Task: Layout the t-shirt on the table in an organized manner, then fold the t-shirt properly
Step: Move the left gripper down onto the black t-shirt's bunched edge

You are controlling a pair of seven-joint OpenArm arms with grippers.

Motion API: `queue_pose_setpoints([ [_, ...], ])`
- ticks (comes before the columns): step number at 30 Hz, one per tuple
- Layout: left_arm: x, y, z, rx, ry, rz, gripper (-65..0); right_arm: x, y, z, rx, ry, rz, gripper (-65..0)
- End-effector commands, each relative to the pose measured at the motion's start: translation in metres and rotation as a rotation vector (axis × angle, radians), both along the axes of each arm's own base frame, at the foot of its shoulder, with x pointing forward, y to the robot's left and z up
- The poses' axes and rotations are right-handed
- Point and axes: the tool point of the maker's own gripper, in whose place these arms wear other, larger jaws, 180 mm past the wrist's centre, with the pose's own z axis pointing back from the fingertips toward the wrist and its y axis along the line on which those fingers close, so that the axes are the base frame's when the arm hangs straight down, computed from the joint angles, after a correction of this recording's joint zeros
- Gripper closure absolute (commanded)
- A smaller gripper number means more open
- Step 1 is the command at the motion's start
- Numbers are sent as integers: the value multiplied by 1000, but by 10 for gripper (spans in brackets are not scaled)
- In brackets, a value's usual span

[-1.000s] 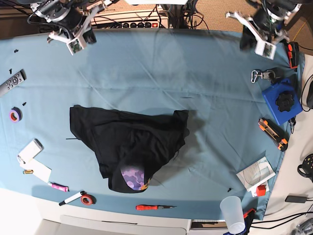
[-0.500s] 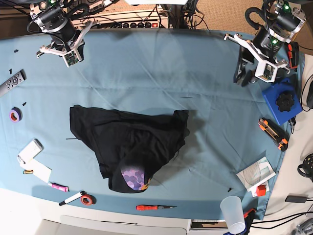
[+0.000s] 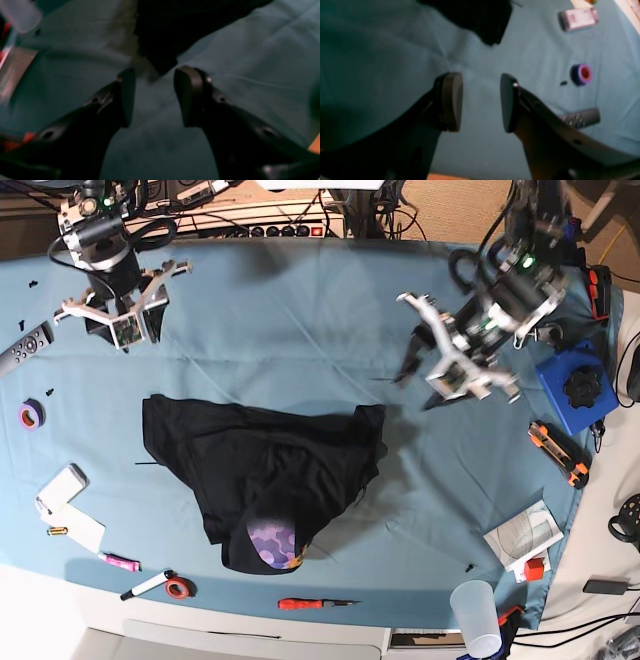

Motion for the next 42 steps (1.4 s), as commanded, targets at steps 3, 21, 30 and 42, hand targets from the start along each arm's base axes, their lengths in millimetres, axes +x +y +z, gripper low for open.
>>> queue_pose_setpoints([
  [3,30,-11,15,25,-127,-17,-298,16,3,20,-3,-92,23,-251],
  [21,118,-62,-22,265,-184,-104,-378,66,-37,-9,-2,-82,-69,-251],
  [30,136,-57,-58,361,-101,-128,-378,65,-38,-10,-4,-78,-71,-251],
  [42,130,-69,-60,216,25,-67,0,66,-38,-8,-5,-86,-68,-251],
])
